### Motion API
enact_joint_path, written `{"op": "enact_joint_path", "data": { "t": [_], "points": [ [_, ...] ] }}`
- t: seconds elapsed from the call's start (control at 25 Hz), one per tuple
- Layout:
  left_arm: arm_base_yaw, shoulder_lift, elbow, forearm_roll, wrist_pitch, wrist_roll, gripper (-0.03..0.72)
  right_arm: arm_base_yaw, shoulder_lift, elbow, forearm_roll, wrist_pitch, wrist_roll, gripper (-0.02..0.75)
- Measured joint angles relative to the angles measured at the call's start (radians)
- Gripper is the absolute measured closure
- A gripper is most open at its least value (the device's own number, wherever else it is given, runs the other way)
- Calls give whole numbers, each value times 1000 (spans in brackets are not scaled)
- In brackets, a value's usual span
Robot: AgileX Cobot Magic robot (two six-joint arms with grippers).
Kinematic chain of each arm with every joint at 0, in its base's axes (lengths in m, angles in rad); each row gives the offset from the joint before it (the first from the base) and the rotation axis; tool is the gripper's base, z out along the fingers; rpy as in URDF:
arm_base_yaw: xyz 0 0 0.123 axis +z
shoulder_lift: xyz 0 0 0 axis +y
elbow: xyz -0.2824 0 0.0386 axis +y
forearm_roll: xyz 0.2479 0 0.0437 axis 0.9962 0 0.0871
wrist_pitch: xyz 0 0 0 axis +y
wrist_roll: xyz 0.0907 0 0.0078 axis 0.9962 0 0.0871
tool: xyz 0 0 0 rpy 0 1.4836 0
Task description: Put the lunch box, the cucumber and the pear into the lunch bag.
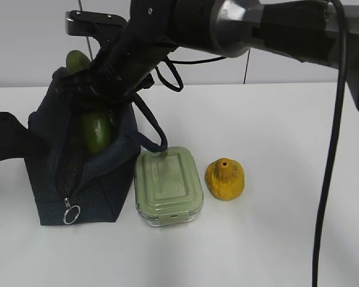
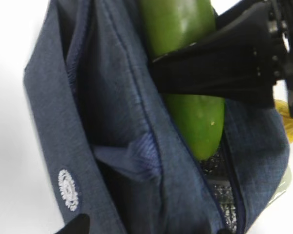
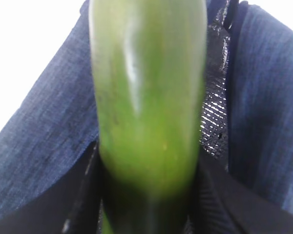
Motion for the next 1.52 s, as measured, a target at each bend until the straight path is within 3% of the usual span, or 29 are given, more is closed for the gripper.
{"op": "enact_joint_path", "data": {
  "t": [0.12,0.28,0.4,0.64,0.84,1.28,1.52],
  "points": [
    [-29,12,-1,-8,-34,4,330,0,4,0,-1,0,3,400],
    [-54,13,-1,-10,-59,5,590,0,13,0,-1,5,8,400],
    [-54,13,-1,-10,-69,6,665,0,18,0,-1,23,11,400],
    [-54,13,-1,-10,-85,6,685,0,18,0,-2,44,11,395],
    [-54,13,-1,-10,-97,6,685,0,18,-2,-2,68,11,335],
    [-54,13,-1,-10,-106,6,685,0,18,-21,-4,110,-1,329],
    [-54,13,-1,-9,-113,6,685,0,16,-115,-33,196,-33,252]
  ]
}}
